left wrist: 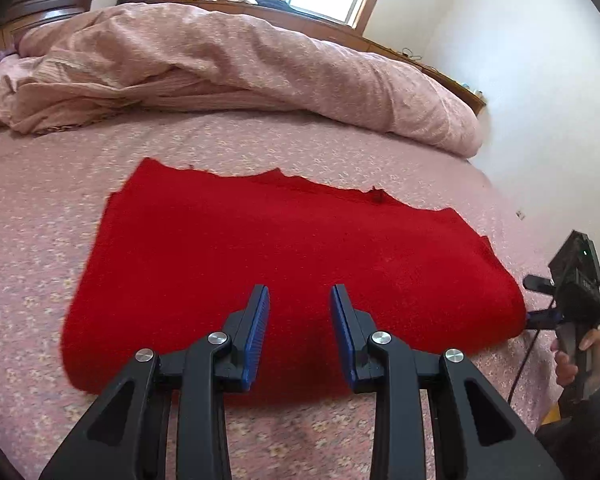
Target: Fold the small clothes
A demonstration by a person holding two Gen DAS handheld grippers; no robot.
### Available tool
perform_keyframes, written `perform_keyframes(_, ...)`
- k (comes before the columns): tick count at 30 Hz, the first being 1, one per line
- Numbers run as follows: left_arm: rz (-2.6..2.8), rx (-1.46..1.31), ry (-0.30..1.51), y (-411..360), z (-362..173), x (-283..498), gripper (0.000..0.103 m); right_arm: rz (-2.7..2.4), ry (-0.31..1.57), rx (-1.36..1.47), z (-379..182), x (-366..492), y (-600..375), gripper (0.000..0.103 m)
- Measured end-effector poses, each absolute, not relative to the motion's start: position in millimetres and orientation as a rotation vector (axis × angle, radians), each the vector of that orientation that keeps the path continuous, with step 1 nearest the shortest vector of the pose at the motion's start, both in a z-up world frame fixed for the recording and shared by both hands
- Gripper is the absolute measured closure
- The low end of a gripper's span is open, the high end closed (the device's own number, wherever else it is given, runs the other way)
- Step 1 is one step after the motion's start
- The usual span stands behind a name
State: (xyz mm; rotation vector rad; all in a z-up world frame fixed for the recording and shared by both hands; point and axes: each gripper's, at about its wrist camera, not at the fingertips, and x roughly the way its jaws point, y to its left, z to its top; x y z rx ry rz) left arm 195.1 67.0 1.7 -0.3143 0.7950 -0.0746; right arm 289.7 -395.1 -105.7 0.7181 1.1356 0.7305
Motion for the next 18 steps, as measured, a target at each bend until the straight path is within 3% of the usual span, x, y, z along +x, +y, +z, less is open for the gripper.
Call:
perform_keyframes(12, -0.225, -0.469, 0.864, 25.5, 12.7, 239.7, 0.078, 0.786, 1.064, 0.716, -104.4, 327.0, -357.1, 0.009)
perform_keyframes(14, -0.229, -0.469, 0.882, 17.6, 11.5, 245.2, 0.078, 0.797, 1.076, 0.706, -103.9, 332.4, -353.5, 0.025)
perform_keyframes(16, -0.219, -0.459, 0.901, 12.4, 9.1, 249.8, 0.08, 0.772, 1.119, 0.732, -111.9, 337.3, -356.5, 0.077)
perform_keyframes(18, -0.171, -0.436, 0.931, 9.3, 3.6, 254.3, 0.084, 0.727, 1.169, 0.742, -121.0, 338.3, -357.1, 0.078)
